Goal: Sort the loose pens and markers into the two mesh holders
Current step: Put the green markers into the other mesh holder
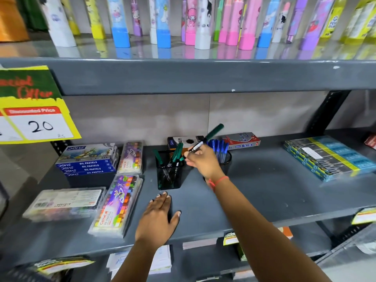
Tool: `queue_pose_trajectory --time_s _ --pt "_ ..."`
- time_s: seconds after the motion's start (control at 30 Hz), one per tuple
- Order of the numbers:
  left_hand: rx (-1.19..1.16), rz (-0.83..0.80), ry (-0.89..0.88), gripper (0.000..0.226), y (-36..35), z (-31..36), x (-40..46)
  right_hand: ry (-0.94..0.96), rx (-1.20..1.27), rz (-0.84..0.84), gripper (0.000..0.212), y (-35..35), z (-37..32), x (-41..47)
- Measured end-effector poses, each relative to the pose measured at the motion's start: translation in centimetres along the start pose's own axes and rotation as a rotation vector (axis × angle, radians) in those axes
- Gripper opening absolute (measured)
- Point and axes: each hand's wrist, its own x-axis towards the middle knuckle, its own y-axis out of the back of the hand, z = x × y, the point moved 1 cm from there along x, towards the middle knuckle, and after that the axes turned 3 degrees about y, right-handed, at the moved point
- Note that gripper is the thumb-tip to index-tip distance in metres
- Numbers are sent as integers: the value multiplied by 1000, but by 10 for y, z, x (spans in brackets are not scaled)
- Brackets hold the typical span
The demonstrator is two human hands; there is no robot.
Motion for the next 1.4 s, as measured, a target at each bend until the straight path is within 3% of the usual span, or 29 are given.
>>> queue_pose_trajectory --time_s 0.03,0.17,0.23,0.3,0.37,0.53,0.7,0.8,0.97,1.07,1.2,1.4 --pt "-1 1 0 64 -1 0 0 14 -97 15 3 -4 -2 4" --pt "6 -2 3 64 -2 -2 1 -7 -361 3 20 -15 1 11" --pt "2 -4 4 65 -2 -2 1 0 -438 -8 18 -18 5 12" --pt "0 -4 0 65 -3 -3 2 -13 -446 -7 9 -19 10 11" --pt "3 -10 -9 65 -3 -4 2 -24 -438 10 18 -21 13 12" --pt "26 -35 -29 68 0 -12 2 -23 -461 20 11 -22 14 17" --pt "40 5 49 73 6 -28 -4 58 -486 205 63 -26 18 19" --pt "33 14 54 73 5 -27 -4 170 -500 169 98 -36 13 19" --pt "32 48 42 72 5 -26 -4 222 -602 104 118 -62 6 28" --pt "29 61 40 73 4 -26 -4 280 -753 92 109 -75 11 30" --pt "31 69 32 73 5 -27 -4 345 -821 138 76 -79 13 36" --pt "25 72 32 74 5 -27 -4 164 -662 185 34 -68 18 53"
